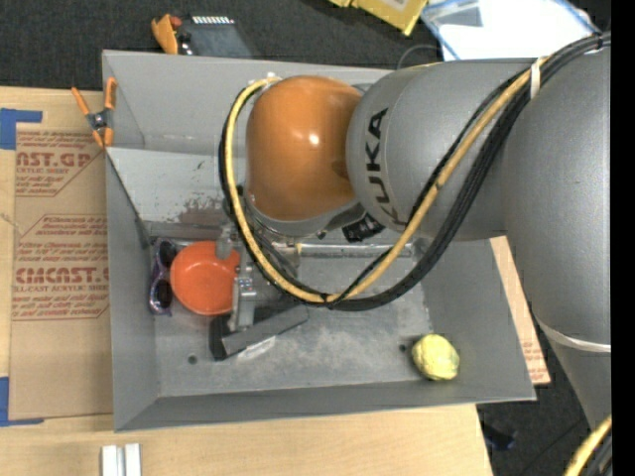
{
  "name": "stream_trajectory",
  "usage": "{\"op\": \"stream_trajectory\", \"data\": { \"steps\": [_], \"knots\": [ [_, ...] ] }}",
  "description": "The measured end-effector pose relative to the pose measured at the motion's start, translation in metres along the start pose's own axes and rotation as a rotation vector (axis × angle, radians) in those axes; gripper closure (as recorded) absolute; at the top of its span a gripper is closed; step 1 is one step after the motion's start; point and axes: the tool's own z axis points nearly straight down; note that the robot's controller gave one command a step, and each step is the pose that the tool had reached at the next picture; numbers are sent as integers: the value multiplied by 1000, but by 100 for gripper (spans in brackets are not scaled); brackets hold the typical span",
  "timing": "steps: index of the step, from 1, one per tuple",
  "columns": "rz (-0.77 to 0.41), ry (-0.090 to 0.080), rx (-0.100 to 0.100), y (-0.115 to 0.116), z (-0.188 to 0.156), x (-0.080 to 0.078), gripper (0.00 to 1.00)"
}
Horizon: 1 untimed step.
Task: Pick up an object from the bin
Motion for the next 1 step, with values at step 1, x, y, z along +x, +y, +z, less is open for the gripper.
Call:
{"op": "stream_trajectory", "data": {
  "steps": [1],
  "knots": [
    [2, -7, -1, -1, -4, -2, 0]
  ]
}}
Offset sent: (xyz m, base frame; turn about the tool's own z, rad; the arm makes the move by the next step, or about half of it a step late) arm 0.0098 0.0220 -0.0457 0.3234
